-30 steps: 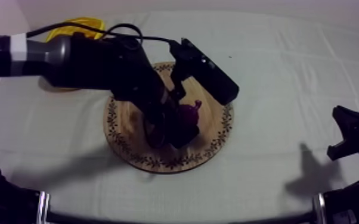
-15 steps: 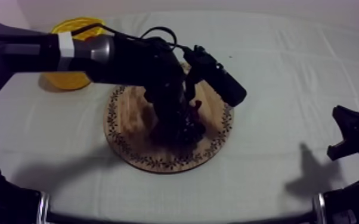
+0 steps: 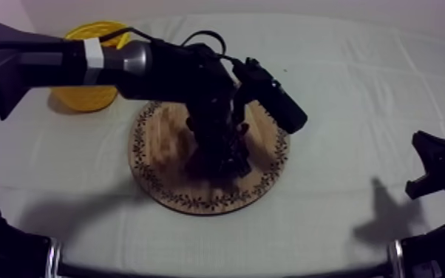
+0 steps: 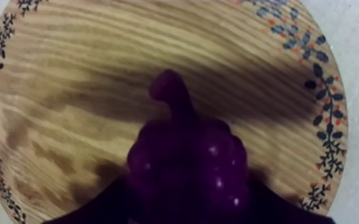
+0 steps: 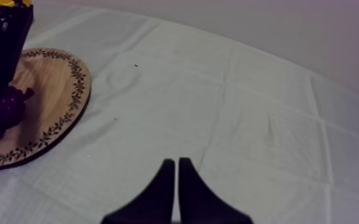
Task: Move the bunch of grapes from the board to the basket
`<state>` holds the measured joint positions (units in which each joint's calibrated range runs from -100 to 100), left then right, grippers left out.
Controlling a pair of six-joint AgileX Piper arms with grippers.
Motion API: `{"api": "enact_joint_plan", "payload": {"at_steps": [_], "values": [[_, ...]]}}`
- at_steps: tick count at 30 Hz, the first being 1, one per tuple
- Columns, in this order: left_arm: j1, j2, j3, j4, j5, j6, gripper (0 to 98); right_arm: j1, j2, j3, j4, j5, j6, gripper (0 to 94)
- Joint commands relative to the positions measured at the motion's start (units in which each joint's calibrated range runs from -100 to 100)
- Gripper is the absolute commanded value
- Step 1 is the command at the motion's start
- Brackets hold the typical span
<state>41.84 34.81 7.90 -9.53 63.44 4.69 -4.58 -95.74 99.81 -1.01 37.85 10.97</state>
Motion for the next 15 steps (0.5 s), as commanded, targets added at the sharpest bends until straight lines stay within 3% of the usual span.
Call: {"api": "enact_joint_plan", "payload": {"at_steps": [1, 15], "values": [[-0.1, -0.9, 0.6, -0.16, -0.1, -0.1, 56.4, 0.0, 0.0, 0.0, 0.0, 0.0, 0.0, 0.4], [-3.2, -25.2, 11.0, -0.42, 12.0, 1.6, 59.1, 0.0, 0.0, 0.0, 0.0, 0.0, 0.0, 0.4]]}}
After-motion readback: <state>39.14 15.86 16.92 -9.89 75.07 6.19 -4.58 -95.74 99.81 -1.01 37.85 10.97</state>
